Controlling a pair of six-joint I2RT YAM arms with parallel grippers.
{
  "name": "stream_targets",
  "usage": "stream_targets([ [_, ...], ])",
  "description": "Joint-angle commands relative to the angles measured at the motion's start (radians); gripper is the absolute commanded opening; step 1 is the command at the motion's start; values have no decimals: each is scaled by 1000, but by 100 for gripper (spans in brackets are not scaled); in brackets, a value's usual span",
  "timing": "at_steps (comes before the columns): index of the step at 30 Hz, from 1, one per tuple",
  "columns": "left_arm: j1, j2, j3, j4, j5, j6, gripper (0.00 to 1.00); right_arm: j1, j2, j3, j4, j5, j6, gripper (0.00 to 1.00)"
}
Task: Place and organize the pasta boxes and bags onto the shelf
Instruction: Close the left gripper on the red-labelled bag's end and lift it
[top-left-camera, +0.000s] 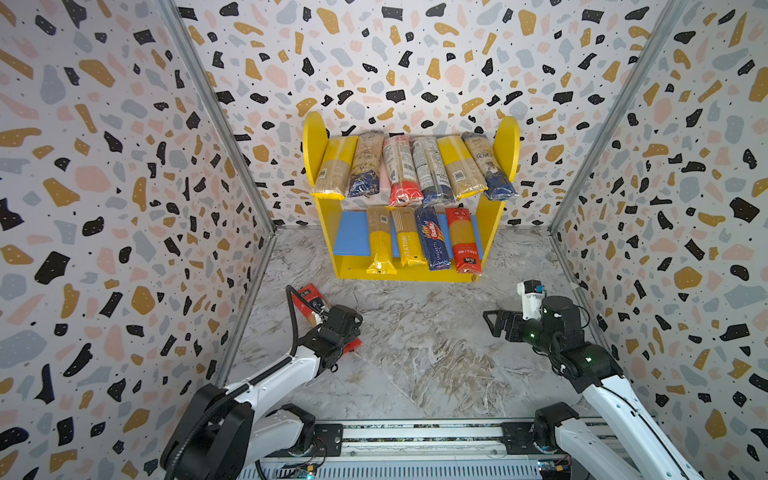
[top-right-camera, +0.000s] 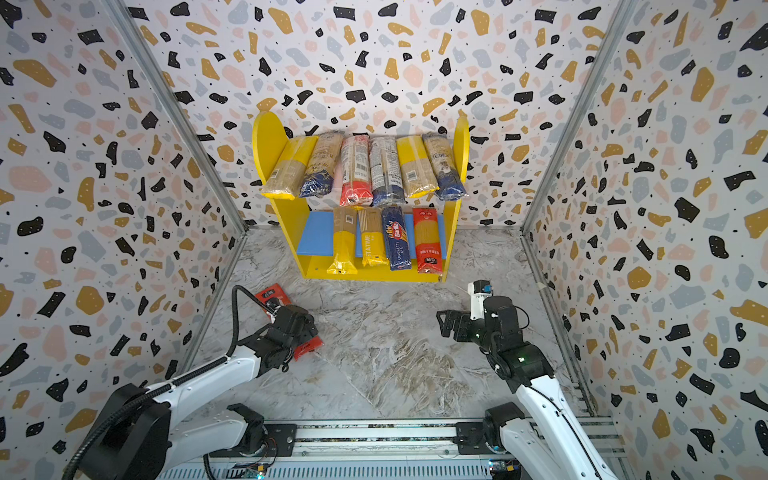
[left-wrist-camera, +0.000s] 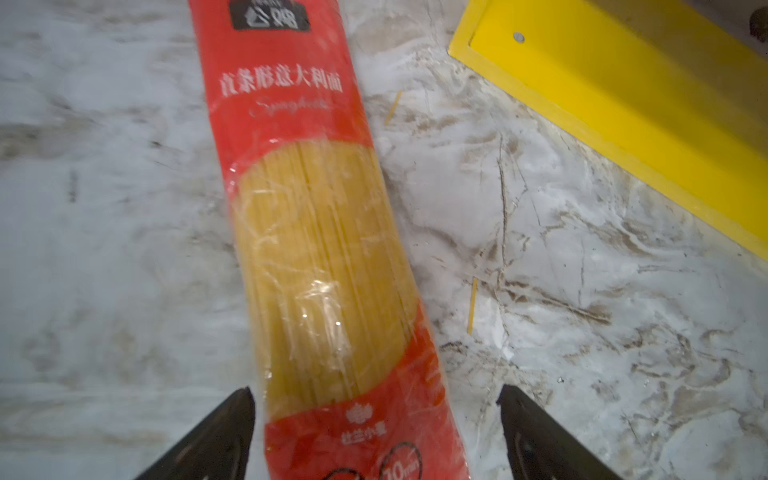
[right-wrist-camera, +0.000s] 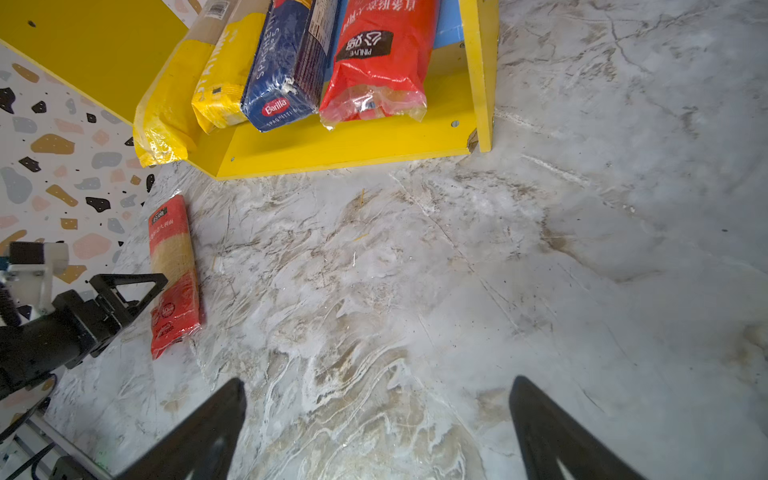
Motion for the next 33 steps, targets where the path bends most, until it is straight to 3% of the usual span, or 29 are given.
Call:
stream_targets([
  [1,-3,-19,0,-73,-69,-29,92,-4,-15,0,-2,3,-2,99],
  [15,-22,204,41,22,-105,-85,100,-4,-33,-1,-1,0,-4,99],
  [31,-24,355,86,76,-98,-68,100,-22,-1,-8,21,-21,-13,99],
  [33,-24,347,78,78,-96,-68,96,-24,0,-8,21,-24,-14,99],
])
